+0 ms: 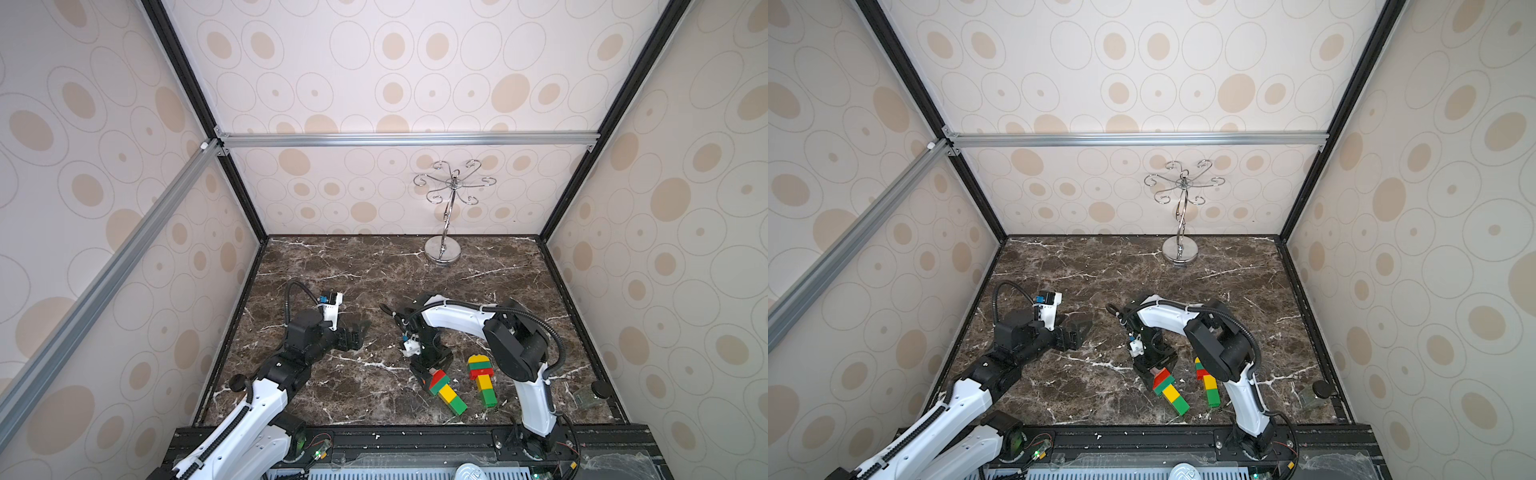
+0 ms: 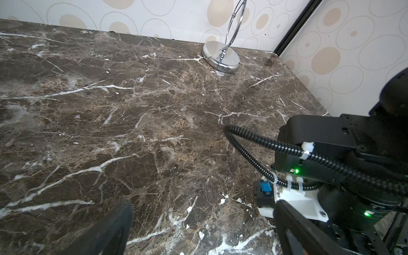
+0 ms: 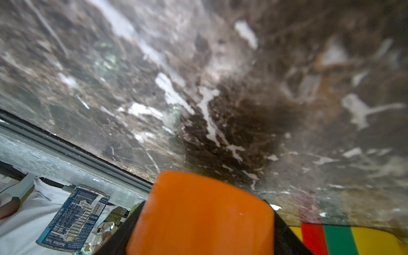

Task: Assemble an ice cream with lego
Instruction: Adjust the lego brick at the center of the board.

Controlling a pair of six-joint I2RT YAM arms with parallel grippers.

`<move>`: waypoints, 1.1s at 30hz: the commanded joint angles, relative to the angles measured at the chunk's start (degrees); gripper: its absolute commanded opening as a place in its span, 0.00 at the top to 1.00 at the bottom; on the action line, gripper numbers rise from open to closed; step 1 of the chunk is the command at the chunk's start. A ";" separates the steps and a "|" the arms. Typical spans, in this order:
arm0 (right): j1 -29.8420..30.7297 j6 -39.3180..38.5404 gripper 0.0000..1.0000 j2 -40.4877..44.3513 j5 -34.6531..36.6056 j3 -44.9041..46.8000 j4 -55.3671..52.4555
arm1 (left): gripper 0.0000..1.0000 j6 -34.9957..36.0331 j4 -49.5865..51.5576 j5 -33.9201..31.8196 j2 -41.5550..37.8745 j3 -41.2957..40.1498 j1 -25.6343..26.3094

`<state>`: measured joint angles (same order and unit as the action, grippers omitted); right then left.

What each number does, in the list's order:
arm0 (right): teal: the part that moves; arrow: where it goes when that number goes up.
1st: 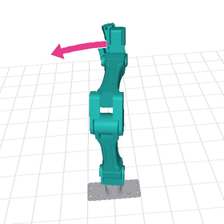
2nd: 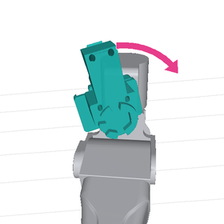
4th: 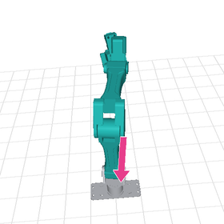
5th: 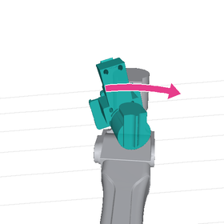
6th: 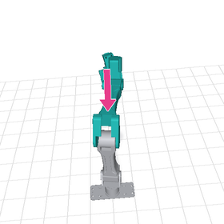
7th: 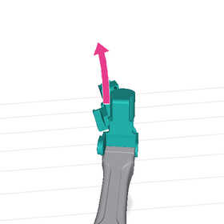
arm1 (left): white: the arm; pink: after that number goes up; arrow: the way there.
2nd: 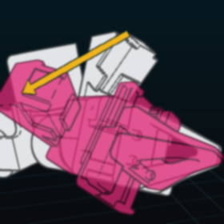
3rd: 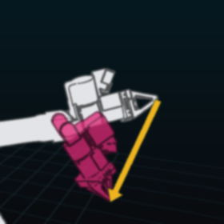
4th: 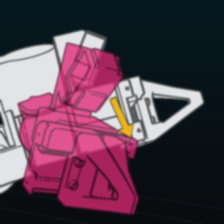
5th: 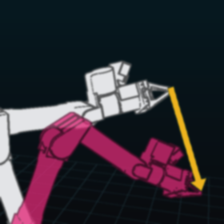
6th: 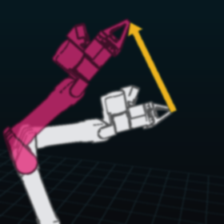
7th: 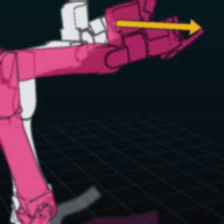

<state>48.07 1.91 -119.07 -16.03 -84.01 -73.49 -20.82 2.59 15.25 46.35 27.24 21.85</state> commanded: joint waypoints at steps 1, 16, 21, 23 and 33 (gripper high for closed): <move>-0.35 -1.37 0.81 -1.24 0.08 -0.98 -2.47 | 0.00 -0.80 -1.01 0.65 -0.29 0.07 -0.56; -0.38 -1.69 0.79 -1.87 -0.40 -0.37 -1.23 | 0.00 -0.92 -0.99 0.77 -0.73 -0.17 -0.67; -0.39 -1.56 0.76 -1.96 -0.01 -0.43 -0.73 | 0.00 -0.92 -0.92 0.66 -0.73 -0.17 -0.71; -0.36 -1.54 0.75 -2.04 0.20 -0.40 -0.60 | 0.00 -0.95 -0.94 0.70 -0.65 -0.18 -0.74; -0.43 -1.80 0.74 -2.65 0.57 0.07 -0.40 | 0.00 -0.89 -1.18 0.88 -0.29 -0.24 -0.76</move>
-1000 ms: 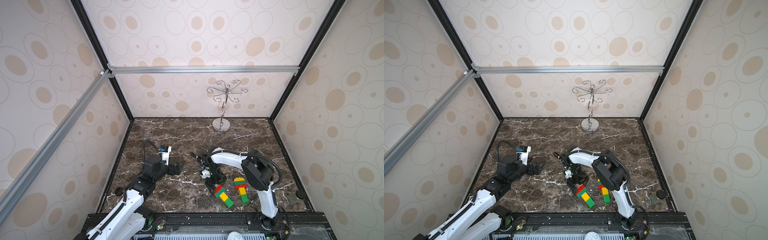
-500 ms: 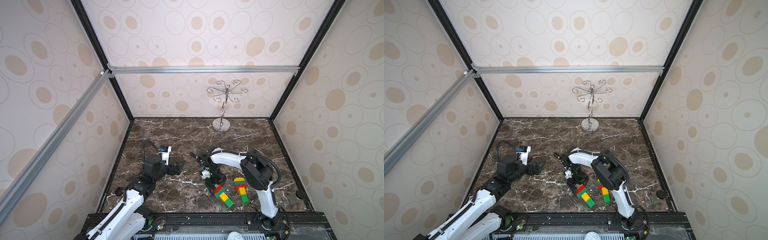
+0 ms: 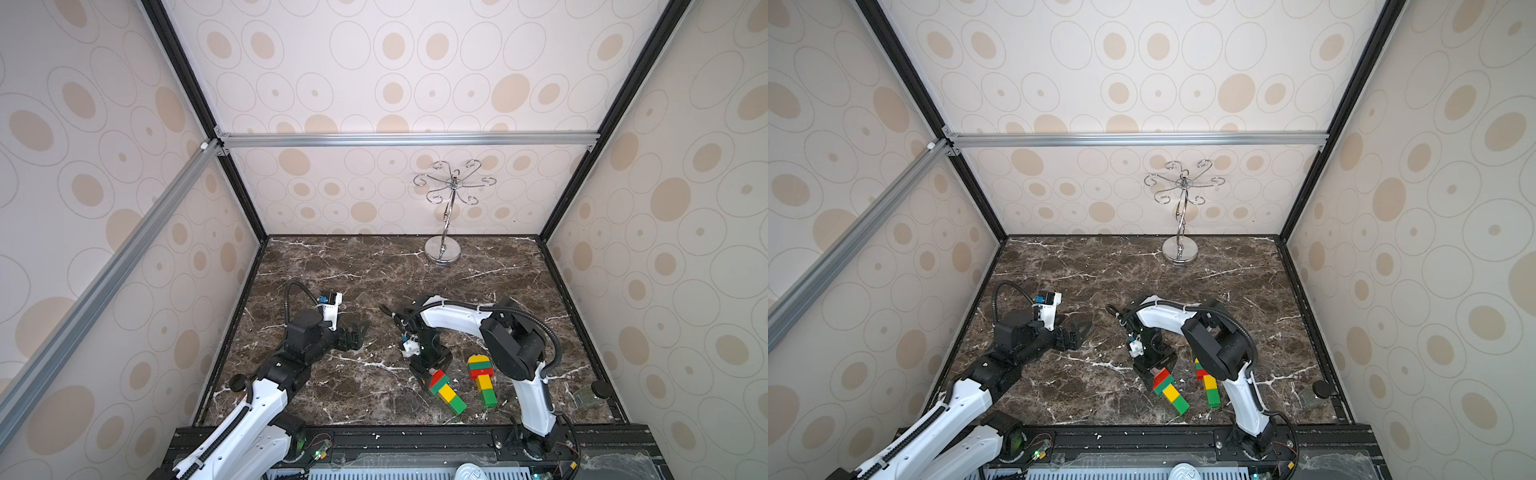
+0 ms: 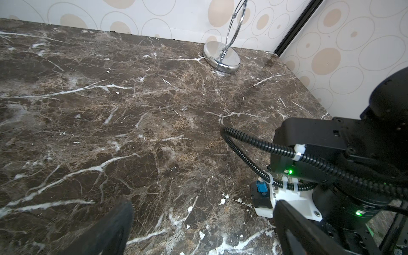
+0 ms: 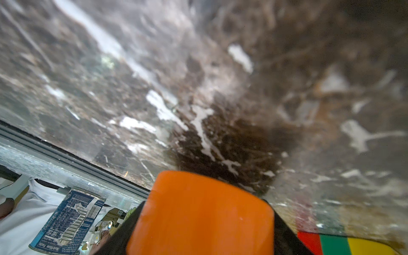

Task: Assemble an ice cream with lego
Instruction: Adjust the lego brick at the center of the board.

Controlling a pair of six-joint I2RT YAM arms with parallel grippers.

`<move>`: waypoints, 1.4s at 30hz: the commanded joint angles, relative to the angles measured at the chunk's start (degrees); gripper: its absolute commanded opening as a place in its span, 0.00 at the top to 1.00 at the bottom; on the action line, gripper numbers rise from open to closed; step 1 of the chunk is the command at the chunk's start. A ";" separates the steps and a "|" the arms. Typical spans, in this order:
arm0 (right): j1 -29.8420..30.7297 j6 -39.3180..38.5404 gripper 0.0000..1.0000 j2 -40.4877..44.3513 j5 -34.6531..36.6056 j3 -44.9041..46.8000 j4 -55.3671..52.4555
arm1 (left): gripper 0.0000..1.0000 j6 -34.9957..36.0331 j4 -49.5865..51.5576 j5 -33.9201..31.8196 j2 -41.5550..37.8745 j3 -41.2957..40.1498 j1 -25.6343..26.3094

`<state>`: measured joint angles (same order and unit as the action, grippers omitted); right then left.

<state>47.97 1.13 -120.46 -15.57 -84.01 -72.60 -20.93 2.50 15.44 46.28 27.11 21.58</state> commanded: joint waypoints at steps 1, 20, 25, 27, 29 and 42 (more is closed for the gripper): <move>-0.29 -1.10 0.74 -1.35 -0.06 0.08 -1.32 | 0.00 -0.84 -1.10 0.72 -0.27 -0.04 -0.49; -0.28 -1.00 0.57 -1.31 0.72 0.02 -0.41 | 0.00 -0.68 -1.01 0.89 -0.36 0.13 -0.75; -0.33 -0.76 0.53 -1.06 0.72 0.27 0.05 | 0.00 -0.61 -0.83 0.73 -0.62 0.13 -0.75; -0.32 -0.69 0.51 -0.91 0.81 0.35 0.17 | 0.00 -0.66 -0.84 0.70 -0.66 0.13 -0.75; -0.31 -0.60 0.48 -0.74 0.90 0.49 0.34 | 0.00 -0.61 -0.92 0.82 -0.56 0.13 -0.84; -0.32 0.08 0.30 0.70 1.86 1.48 1.47 | 0.00 -0.76 -1.01 0.80 -0.71 0.07 -0.84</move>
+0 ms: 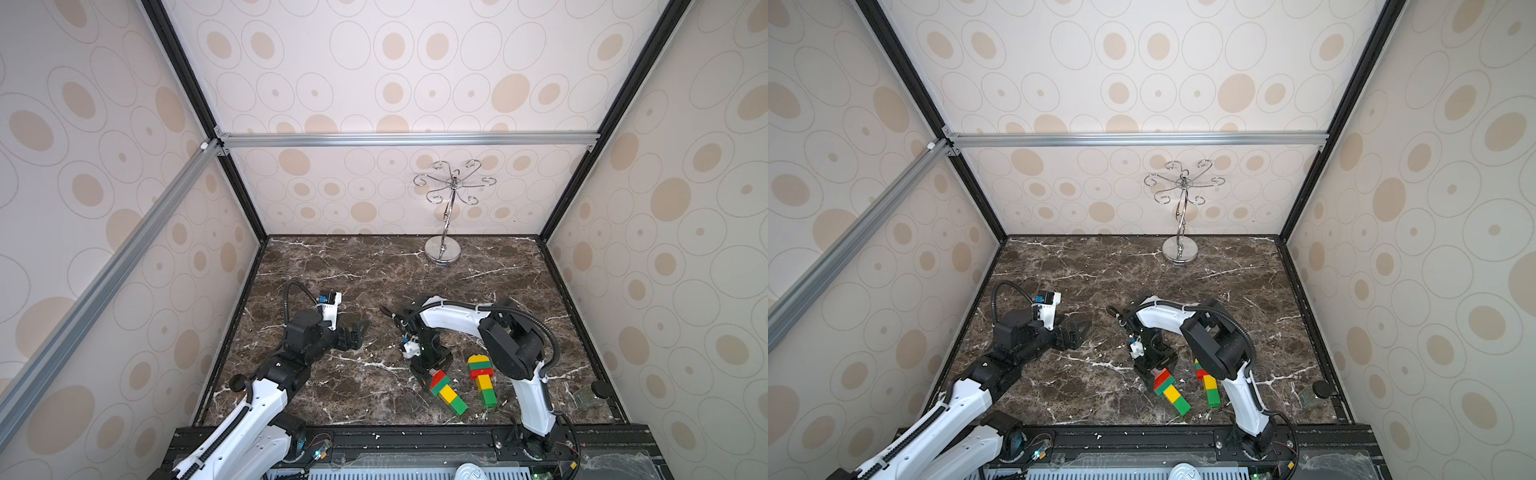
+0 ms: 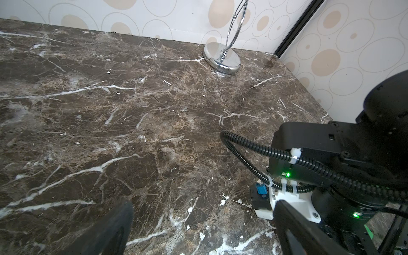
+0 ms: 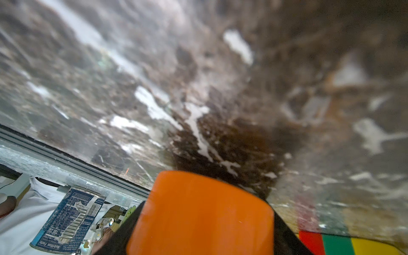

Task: Assemble an ice cream with lego
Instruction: Adjust the lego brick at the center of the board.

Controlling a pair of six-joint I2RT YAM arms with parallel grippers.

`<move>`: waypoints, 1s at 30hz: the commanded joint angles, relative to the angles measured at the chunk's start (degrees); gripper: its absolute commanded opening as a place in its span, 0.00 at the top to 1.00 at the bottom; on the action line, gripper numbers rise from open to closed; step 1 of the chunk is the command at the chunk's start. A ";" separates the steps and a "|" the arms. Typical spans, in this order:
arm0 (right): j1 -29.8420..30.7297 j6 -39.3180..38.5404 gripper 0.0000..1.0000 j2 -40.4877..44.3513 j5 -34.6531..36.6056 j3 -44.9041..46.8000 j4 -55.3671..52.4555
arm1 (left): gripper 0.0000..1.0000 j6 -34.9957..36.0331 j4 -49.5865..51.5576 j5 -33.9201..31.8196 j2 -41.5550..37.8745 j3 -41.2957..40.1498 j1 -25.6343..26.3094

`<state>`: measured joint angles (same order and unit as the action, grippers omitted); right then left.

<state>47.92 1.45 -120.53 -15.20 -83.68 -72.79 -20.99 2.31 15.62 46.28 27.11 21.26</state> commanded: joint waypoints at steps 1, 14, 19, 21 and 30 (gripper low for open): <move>-0.28 -0.13 0.30 1.00 1.58 1.15 1.78 | 0.00 -0.63 -0.81 0.63 -0.71 0.04 -0.47; -0.26 0.77 0.20 2.82 3.28 1.94 3.27 | 0.00 -0.55 -0.86 0.48 -0.85 0.04 -0.51; -0.20 2.05 0.17 4.70 5.28 2.23 4.46 | 0.00 -0.54 -0.98 0.51 -0.79 0.06 -0.51; -0.04 2.70 0.16 5.68 6.44 2.86 5.32 | 0.00 -0.54 -1.06 0.48 -0.76 0.04 -0.51; 2.02 6.24 0.08 9.37 9.75 6.61 9.47 | 0.00 -0.59 -1.29 0.61 -0.67 0.04 -0.51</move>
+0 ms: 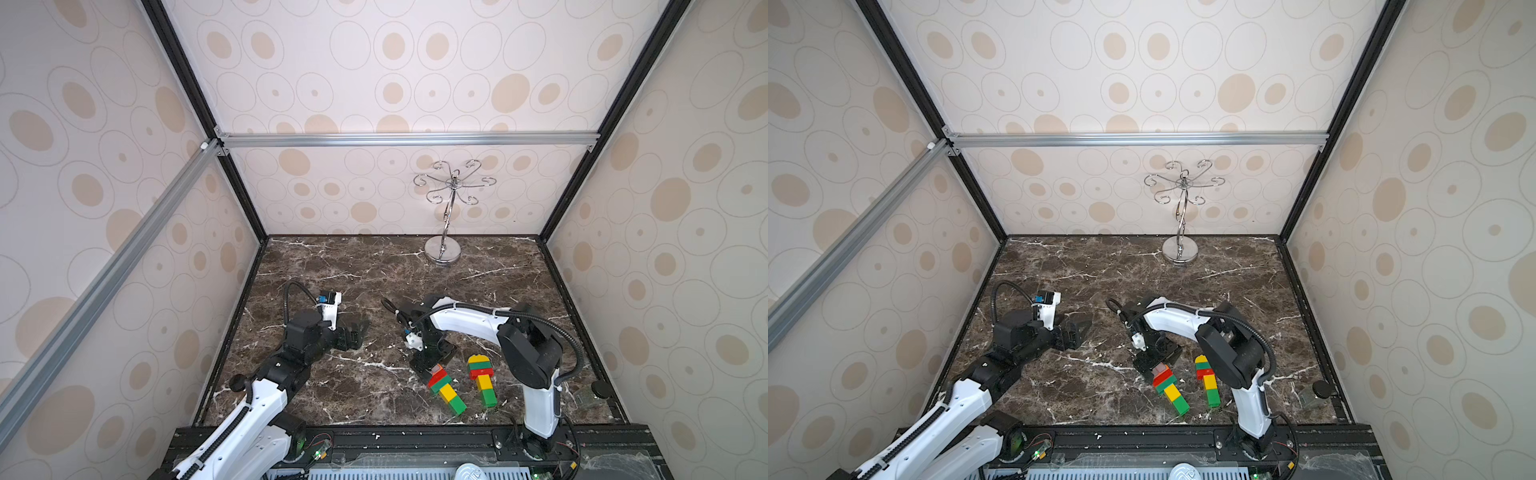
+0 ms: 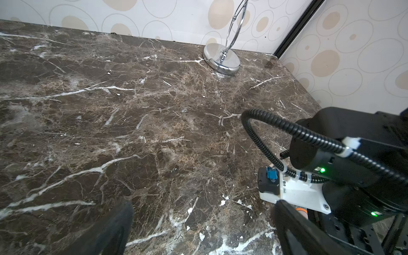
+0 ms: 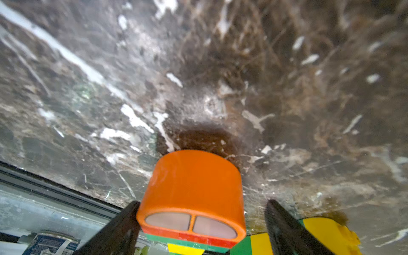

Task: Assemble an ice cream with lego
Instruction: Adjust the lego brick at the center of the board.

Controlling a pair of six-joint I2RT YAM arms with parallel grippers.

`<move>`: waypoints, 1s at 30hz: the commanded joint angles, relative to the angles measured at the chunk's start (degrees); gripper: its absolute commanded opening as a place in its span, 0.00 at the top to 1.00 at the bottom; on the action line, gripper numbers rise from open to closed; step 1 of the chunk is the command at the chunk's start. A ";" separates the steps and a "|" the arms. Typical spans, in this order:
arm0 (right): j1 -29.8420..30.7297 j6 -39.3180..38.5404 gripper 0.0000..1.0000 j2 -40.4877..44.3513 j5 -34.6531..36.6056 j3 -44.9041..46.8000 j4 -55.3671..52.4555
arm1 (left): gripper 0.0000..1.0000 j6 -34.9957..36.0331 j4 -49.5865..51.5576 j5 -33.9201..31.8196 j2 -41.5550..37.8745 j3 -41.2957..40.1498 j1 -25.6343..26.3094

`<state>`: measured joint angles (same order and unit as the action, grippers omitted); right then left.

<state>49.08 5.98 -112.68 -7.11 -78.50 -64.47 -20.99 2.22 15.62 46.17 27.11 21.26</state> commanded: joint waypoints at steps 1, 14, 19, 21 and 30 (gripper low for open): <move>1.02 2.29 0.07 1.88 1.88 1.99 1.76 | 0.00 -0.60 -1.12 0.62 -0.61 0.04 -0.51; 2.07 5.14 0.01 4.48 8.27 5.22 5.71 | 0.00 -0.47 -1.34 0.81 -0.47 0.12 -0.51; 1.98 5.71 0.00 5.27 10.92 5.89 6.11 | 0.00 -0.45 -1.32 0.71 -0.62 0.13 -0.51; 1.87 5.80 0.00 5.45 11.72 5.86 6.00 | 0.00 -0.48 -1.34 0.69 -0.49 0.04 -0.51; -0.26 6.22 0.00 6.80 13.84 6.83 6.11 | 0.00 -0.51 -1.26 0.71 -0.56 0.04 -0.51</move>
<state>49.47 11.55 -107.53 4.84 -72.69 -57.39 -20.99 2.17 15.97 46.17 27.11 21.26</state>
